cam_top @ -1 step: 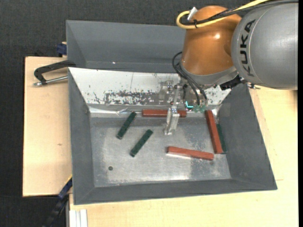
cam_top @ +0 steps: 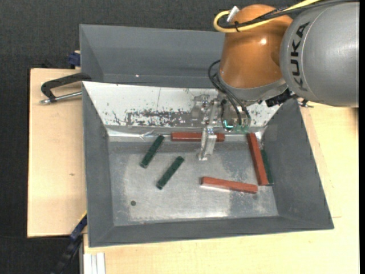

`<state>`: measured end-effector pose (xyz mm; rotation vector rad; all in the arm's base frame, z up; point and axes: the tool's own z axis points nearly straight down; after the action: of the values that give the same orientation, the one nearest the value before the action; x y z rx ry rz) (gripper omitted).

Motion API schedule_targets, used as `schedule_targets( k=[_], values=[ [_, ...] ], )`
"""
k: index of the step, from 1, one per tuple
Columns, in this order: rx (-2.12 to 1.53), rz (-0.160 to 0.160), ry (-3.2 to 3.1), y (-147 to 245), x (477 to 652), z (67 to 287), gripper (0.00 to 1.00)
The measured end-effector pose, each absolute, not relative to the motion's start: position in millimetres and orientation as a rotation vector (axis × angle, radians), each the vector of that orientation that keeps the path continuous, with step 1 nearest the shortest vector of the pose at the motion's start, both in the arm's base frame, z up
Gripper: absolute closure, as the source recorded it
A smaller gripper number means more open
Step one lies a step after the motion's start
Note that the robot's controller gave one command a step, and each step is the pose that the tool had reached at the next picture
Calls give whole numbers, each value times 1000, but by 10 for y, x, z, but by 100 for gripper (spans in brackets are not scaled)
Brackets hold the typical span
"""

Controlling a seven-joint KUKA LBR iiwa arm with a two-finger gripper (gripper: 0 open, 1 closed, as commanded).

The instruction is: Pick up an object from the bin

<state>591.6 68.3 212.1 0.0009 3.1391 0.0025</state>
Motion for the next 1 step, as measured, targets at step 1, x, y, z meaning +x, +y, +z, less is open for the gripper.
schedule_targets(
  k=[1],
  values=[
    [-87,2,3132,792,5853,1656,0]
  ],
)
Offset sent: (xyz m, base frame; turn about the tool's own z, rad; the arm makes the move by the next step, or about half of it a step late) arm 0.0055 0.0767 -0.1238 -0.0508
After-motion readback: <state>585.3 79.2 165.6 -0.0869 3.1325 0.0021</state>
